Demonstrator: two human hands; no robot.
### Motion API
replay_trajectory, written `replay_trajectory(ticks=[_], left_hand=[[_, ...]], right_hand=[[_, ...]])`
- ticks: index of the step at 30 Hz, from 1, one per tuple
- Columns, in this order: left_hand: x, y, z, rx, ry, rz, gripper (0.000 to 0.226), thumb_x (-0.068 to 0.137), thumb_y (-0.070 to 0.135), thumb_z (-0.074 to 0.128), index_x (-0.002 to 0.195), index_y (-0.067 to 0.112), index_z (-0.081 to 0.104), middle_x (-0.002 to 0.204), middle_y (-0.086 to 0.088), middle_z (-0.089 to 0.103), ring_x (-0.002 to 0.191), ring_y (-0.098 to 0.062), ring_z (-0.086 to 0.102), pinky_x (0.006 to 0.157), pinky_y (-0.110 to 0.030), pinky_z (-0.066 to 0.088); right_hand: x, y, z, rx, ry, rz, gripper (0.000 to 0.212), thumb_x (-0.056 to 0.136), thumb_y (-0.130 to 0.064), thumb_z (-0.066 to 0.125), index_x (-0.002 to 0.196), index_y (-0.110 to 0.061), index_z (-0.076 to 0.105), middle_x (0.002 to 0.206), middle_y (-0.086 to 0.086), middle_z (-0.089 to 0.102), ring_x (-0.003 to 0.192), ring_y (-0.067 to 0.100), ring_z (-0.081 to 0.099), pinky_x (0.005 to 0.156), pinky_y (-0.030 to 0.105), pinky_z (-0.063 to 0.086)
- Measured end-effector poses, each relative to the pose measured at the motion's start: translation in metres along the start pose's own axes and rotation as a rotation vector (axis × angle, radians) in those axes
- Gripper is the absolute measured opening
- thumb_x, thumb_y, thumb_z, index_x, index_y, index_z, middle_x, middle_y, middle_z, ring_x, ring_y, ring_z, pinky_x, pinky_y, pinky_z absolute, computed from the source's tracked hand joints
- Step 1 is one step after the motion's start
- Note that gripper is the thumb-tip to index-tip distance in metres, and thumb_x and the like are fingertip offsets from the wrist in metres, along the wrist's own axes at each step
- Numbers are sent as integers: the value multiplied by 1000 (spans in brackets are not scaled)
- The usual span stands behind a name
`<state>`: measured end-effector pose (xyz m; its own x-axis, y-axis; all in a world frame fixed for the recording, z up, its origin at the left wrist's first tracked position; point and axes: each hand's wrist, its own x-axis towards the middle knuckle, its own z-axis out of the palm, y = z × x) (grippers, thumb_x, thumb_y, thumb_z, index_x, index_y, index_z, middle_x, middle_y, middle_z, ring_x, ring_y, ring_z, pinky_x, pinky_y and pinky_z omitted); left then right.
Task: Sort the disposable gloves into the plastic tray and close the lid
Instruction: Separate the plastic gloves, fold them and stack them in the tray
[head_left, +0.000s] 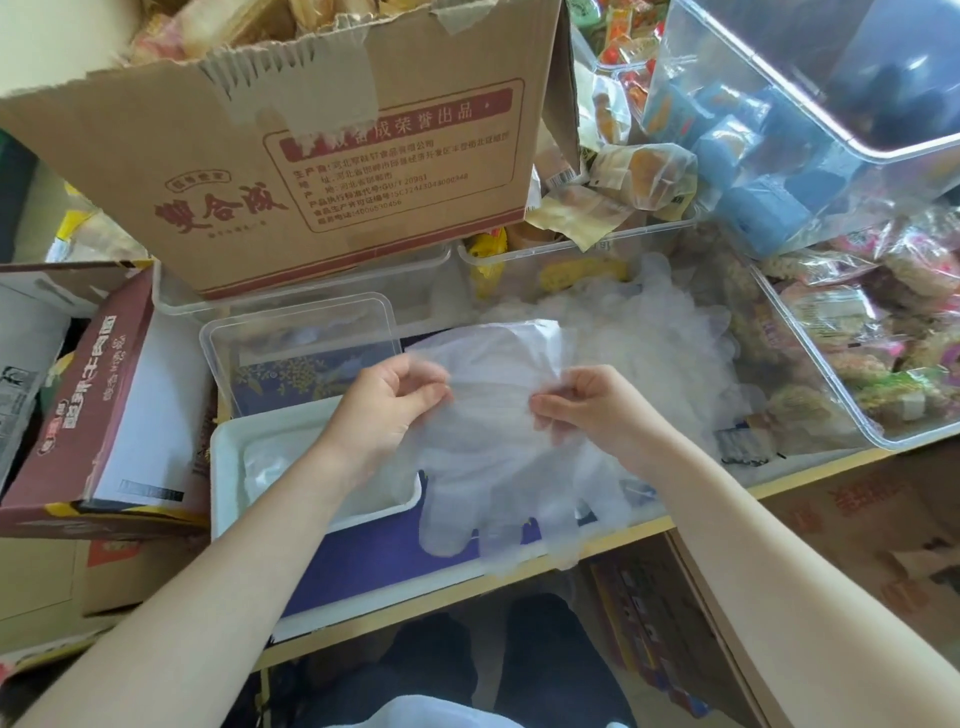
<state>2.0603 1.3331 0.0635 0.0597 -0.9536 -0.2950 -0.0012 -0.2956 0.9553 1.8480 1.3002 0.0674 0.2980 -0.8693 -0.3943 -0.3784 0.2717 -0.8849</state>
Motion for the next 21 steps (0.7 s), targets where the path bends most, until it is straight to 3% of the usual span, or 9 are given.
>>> replay_trajectory(ticks=[2,5,8,12,14,16,18,21], left_hand=[[3,-8,2,63,7,-25,17,86,-5,59,88,12,58,75,3,67,67,4,62,63,-9,44],[6,-20,15,94,105,-53,23,89,-5,54,86,18,58,74,5,67,68,1,62,68,-11,46],[11,-32,30,125,260,-103,22,96,9,47,82,23,57,73,2,61,64,-10,55,60,-21,45],[14,-45,37,307,459,-76,28,97,21,46,72,27,57,60,4,51,55,-13,43,56,-29,34],[14,-49,36,327,530,-108,28,96,21,47,70,26,57,58,3,49,54,-14,41,56,-29,34],[14,-53,33,359,593,-158,28,95,23,47,70,21,58,59,1,50,55,-16,42,55,-29,34],[14,-57,30,418,640,-196,30,96,25,45,79,5,60,63,-6,52,56,-18,41,53,-30,34],[11,-59,26,532,714,-209,36,97,25,42,85,-6,56,75,-20,58,60,-19,42,52,-29,30]], right_hand=[[4,4,-2,23,32,46,16,90,-10,60,78,-2,67,50,-7,63,48,0,60,53,13,50],[10,9,-3,34,14,86,24,93,-13,56,71,-7,62,55,-3,62,47,3,61,51,16,52],[16,16,-1,-36,-7,110,24,95,-15,53,71,-11,58,57,2,60,42,5,58,45,17,48],[27,40,-1,-157,-83,133,8,96,-12,44,93,-17,50,55,2,52,43,16,48,37,20,35],[33,54,-7,-371,-176,135,15,95,-10,40,104,-20,48,58,1,54,42,13,46,36,20,36],[44,65,-17,-589,-188,111,21,94,-12,42,112,-17,50,70,4,61,52,15,53,47,22,45],[58,75,-29,-740,-110,41,25,94,-15,46,118,-14,53,100,11,63,78,23,59,69,29,48],[84,82,-45,-999,-112,-168,47,89,-29,58,133,-15,45,139,9,41,121,30,43,95,35,37]])
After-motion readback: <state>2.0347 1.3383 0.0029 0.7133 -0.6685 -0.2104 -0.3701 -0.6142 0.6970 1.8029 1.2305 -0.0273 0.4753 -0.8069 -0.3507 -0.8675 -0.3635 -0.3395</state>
